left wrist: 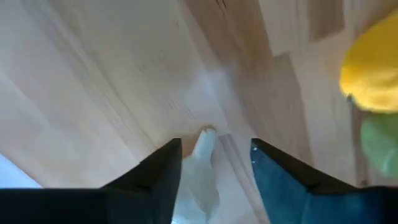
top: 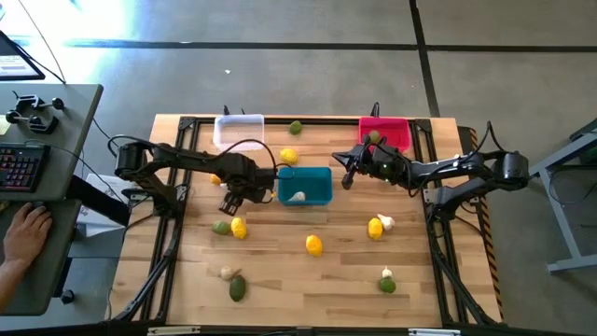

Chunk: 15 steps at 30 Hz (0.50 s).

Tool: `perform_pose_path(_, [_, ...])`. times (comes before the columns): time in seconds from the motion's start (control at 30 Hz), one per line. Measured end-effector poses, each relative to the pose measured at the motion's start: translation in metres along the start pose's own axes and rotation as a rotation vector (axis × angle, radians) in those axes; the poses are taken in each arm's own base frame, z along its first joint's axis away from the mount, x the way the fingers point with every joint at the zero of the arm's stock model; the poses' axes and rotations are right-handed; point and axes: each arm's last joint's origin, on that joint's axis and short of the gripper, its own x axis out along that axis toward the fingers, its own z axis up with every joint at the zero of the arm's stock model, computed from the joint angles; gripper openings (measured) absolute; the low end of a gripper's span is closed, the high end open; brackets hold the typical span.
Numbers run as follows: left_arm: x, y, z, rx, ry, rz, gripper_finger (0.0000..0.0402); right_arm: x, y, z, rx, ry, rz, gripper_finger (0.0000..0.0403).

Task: Sort produce into baskets
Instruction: Put the garlic into the blue bin

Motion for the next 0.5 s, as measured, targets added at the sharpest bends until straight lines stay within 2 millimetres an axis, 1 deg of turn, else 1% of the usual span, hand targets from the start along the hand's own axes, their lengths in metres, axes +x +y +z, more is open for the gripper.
perform_pose_path(0.13, [0.008, -0.005, 0.000, 0.072, 0.010, 0.023, 0.0207, 0.000, 0.000, 0.000, -0.001, 0.000, 0.000, 0.0000])
perform_pose_path(0.33, [0.016, -0.008, -0.004, 0.162, 0.065, 0.046, 0.0209, 0.000, 0.000, -0.001, -0.004, 0.015, 0.001, 0.0000])
perform_pose_path(0.5, [0.023, -0.010, -0.006, 0.155, 0.071, 0.066, 0.0209, 0.000, 0.000, -0.002, -0.006, 0.021, 0.001, 0.0000])
